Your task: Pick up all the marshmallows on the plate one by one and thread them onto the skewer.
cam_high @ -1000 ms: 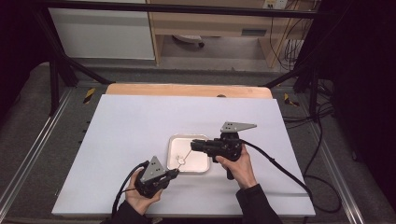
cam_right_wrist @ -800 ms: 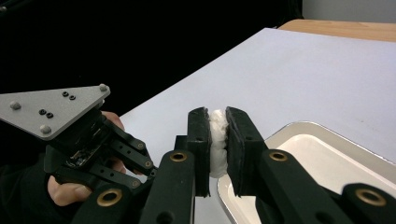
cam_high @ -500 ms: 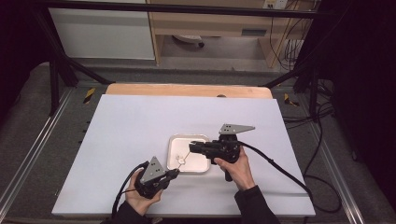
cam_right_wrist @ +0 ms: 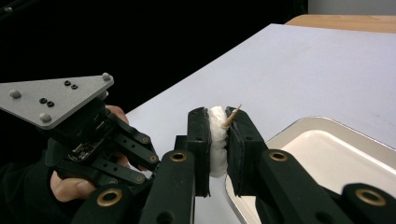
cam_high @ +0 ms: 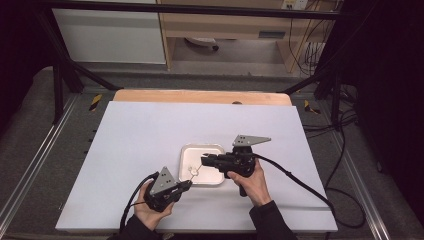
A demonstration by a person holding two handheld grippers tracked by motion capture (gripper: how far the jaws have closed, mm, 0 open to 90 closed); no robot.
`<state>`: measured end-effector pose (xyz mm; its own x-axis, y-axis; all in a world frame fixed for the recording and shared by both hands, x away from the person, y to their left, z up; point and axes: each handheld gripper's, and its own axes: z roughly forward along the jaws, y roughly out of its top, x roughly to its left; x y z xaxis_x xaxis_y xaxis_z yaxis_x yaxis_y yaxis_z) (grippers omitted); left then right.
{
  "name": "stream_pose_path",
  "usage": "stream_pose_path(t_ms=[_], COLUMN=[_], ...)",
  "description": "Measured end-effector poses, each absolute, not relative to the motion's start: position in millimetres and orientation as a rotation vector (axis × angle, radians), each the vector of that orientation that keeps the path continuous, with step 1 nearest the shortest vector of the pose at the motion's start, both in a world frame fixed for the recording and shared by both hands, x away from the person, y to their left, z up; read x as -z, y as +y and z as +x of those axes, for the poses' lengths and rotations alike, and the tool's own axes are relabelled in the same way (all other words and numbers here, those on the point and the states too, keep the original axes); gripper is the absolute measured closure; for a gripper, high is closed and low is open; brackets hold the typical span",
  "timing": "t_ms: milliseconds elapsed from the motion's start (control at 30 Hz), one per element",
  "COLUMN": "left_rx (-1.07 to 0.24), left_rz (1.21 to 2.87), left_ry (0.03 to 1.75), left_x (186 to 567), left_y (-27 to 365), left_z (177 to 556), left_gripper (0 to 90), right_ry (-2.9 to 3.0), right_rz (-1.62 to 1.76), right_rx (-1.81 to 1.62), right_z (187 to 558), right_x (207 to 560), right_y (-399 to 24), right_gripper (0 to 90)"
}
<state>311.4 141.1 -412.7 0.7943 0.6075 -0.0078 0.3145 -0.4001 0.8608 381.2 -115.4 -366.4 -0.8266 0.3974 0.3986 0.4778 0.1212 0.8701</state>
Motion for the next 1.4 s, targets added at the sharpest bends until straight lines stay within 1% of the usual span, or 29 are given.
stream_pose_path(t_ms=[767, 1000, 1100, 1267, 1400], left_rx=[-0.375, -0.353, -0.316, -0.314, -0.344], left_rz=[2.014, 2.002, 1.989, 1.991, 2.001], left_ry=[0.684, 0.688, 0.697, 0.689, 0.686], left_x=[414.9, 413.7, 414.8, 415.9, 416.1], left_y=[134.8, 136.4, 136.6, 134.8, 133.9], left_z=[312.3, 312.9, 313.9, 314.1, 312.8], left_gripper=[89.0, 89.0, 89.0, 89.0, 89.0], right_ry=[-2.262, -2.265, -2.269, -2.267, -2.257], right_rz=[-0.913, -0.912, -0.912, -0.901, -0.904], right_rx=[1.839, 1.847, 1.844, 1.843, 1.833], right_z=[377.0, 376.0, 375.4, 375.2, 375.4], right_x=[369.9, 370.1, 371.6, 372.4, 376.1], right_y=[-116.2, -116.5, -115.7, -116.1, -117.8], right_gripper=[80.6, 80.7, 80.7, 80.7, 80.7])
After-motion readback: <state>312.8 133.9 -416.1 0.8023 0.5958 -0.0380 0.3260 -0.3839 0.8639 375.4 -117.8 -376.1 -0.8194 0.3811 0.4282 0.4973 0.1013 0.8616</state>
